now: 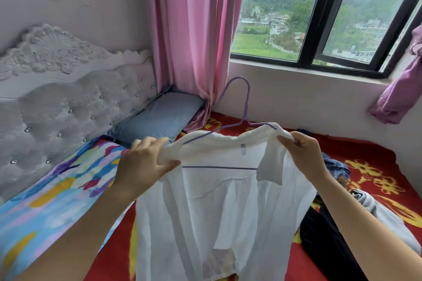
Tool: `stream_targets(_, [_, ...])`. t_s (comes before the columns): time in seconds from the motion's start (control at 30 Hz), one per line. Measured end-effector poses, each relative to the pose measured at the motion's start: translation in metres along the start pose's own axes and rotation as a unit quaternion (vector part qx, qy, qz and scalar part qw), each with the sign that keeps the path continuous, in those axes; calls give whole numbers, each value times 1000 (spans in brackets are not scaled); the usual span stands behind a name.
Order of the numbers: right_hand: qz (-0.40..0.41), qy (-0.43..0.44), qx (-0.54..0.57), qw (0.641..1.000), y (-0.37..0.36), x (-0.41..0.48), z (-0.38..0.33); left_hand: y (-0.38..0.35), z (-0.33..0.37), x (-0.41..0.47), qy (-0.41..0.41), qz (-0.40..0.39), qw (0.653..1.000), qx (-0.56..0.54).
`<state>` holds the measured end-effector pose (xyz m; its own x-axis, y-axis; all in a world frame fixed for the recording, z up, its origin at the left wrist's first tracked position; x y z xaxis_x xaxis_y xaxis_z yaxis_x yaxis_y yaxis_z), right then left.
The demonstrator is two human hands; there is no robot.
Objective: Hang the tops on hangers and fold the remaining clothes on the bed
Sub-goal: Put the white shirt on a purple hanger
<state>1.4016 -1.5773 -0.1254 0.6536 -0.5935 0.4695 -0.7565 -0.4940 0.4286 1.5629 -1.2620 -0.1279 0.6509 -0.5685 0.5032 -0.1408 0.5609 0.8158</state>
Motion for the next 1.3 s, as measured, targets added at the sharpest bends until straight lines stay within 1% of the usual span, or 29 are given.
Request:
stream_targets(0.03, [6,-5,8,1000,0,0,2,1,3,-4,-18,71,996,47])
stream_targets(0.07, [10,-10,14,1000,0,1,2,1,7,-9,-13,105,993,60])
stream_targets(0.1, [16,-14,19,1000,-1,0,3,-2,10,-12,7,118,992,52])
stream_targets(0.13, [20,-17,27,999,-1,1,1,-5,12,-13,36,119,992,33])
stream_targets(0.23, [21,-28,58,998,-5,-1,-7,-18,8,-3,130,89,987,-15])
stream_targets(0.3, [17,-31,75,997,-7,-1,-14,-22,10,6,138,108,984,-16])
stream_targets(0.4, [11,-32,79,996,-9,-1,-22,-11,15,16,125,163,979,2])
stream_targets(0.47, [11,-40,75,996,-10,-1,-21,-6,16,19,105,182,978,6])
stream_targets(0.57, [22,-63,59,996,-14,-3,-17,-8,39,16,24,172,983,59])
stream_targets(0.67, [29,-68,19,997,-20,-5,-16,-21,78,0,-33,156,981,111])
stream_targets(0.73, [22,-64,-2,998,-23,-9,-18,-27,94,-9,-69,148,981,108])
stream_targets(0.77, [19,-60,-15,998,-24,-11,-18,-26,96,-13,-85,156,979,103])
stream_targets(0.8, [16,-55,-29,998,-23,-11,-19,-22,93,-16,-97,181,974,98])
stream_targets(0.87, [2,-52,-38,998,-19,-11,-16,-9,79,-16,-77,226,967,89])
stream_targets(0.9, [-3,-51,-30,998,-16,-11,-14,0,68,-12,-58,233,966,91])
stream_targets(0.93, [-4,-51,-22,998,-12,-12,-12,6,57,-6,-48,223,969,98])
stream_targets(0.97, [-3,-51,-12,999,-8,-13,-11,8,44,1,-52,184,976,105])
stream_targets(1.0, [-2,-51,1,999,-4,-17,-11,6,32,6,-69,127,984,103])
stream_targets(1.03, [-3,-47,12,999,-1,-20,-12,2,20,10,-87,61,992,66])
stream_targets(1.07, [-6,-41,18,999,1,-23,-14,-1,12,10,-100,14,995,9])
stream_targets(1.1, [-11,-36,17,999,3,-27,-16,-2,9,6,-109,-11,993,-45])
stream_targets(1.2, [-30,-24,13,999,6,-34,-23,7,7,-6,-110,41,979,-166])
stream_targets(1.3, [-60,-15,15,998,6,-42,-28,19,17,-26,-120,60,965,-225])
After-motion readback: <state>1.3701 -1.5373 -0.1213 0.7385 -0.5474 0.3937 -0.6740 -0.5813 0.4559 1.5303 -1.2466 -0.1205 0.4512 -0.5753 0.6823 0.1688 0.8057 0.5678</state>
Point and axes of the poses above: each hand's wrist, its own x-axis towards the middle knuckle, its own y-axis out of the back of the hand, z = x × y, the point moved 4 cm from there along x, towards the middle knuckle, and after that the axes turned 3 degrees about -y, right-handed, at the moved point
